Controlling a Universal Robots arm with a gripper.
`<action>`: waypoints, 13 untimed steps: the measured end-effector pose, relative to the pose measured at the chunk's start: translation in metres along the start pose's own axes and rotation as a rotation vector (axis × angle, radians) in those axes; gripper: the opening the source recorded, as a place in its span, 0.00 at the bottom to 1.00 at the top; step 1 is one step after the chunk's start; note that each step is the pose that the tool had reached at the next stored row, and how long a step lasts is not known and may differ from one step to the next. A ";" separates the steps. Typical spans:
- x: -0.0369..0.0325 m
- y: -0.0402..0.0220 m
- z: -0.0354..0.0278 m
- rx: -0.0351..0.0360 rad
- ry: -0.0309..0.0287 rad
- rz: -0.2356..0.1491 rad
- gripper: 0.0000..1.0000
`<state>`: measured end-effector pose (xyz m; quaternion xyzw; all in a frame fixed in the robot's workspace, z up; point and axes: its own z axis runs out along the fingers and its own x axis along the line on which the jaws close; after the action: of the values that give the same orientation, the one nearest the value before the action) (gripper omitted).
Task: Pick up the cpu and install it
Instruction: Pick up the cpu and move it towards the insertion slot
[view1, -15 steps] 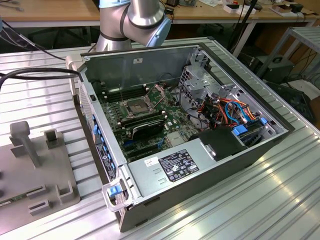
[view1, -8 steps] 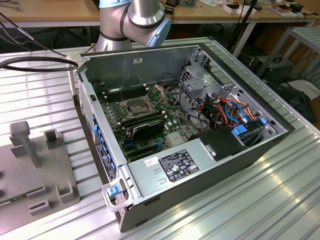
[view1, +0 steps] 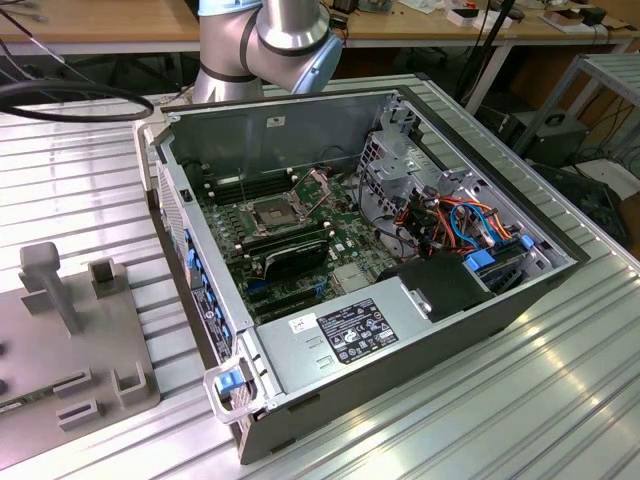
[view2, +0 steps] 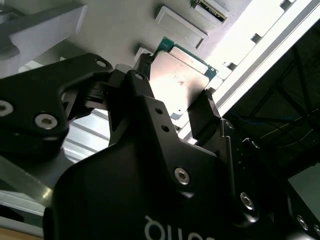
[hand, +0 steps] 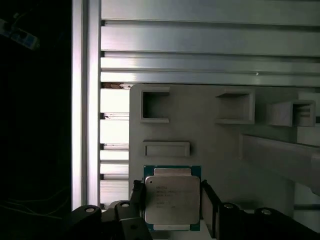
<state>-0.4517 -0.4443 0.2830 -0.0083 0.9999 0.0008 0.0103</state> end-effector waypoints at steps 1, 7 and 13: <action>0.0000 0.0000 -0.0022 0.0000 0.0000 0.000 0.55; -0.0004 0.0000 -0.0197 0.0000 -0.0001 0.000 0.55; -0.0007 0.0000 -0.0341 0.0000 -0.0003 0.000 0.55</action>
<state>-0.4516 -0.4443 0.3171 -0.0083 0.9999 0.0008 0.0104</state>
